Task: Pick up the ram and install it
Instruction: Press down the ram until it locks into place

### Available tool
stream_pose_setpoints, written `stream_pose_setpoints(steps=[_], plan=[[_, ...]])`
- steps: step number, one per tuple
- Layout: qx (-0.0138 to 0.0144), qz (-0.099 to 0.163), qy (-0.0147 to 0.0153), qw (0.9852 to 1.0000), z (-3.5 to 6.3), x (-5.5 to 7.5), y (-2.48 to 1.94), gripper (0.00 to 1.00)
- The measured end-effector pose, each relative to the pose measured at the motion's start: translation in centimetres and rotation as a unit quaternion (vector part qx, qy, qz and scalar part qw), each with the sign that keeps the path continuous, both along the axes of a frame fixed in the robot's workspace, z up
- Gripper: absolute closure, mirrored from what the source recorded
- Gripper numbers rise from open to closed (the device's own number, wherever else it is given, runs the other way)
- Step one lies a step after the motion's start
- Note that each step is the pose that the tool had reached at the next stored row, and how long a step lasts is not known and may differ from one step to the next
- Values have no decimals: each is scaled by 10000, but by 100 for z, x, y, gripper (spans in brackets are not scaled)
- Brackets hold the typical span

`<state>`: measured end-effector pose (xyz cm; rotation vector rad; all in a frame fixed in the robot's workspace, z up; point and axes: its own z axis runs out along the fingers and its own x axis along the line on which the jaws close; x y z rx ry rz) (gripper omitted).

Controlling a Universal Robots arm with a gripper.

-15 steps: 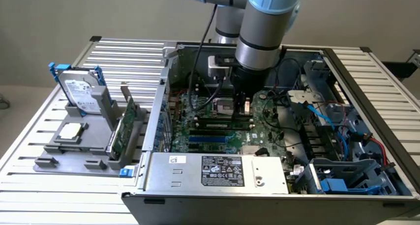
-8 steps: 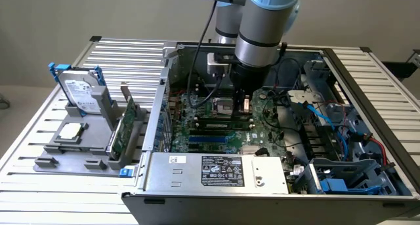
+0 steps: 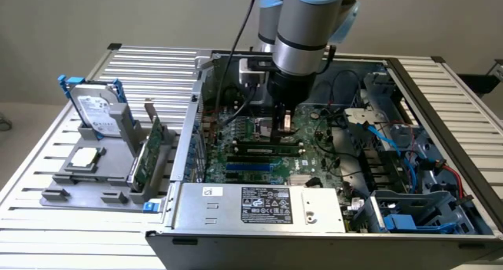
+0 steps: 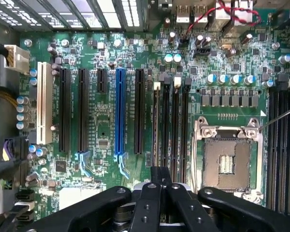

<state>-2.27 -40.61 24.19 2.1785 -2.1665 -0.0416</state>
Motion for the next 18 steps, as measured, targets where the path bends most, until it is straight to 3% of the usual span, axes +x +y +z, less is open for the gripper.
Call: stream_pose_setpoints(steps=[7,18], plan=[[0,-1,0,10000,15,-86,0,89],[0,0,0,10000,14,-86,0,89]])
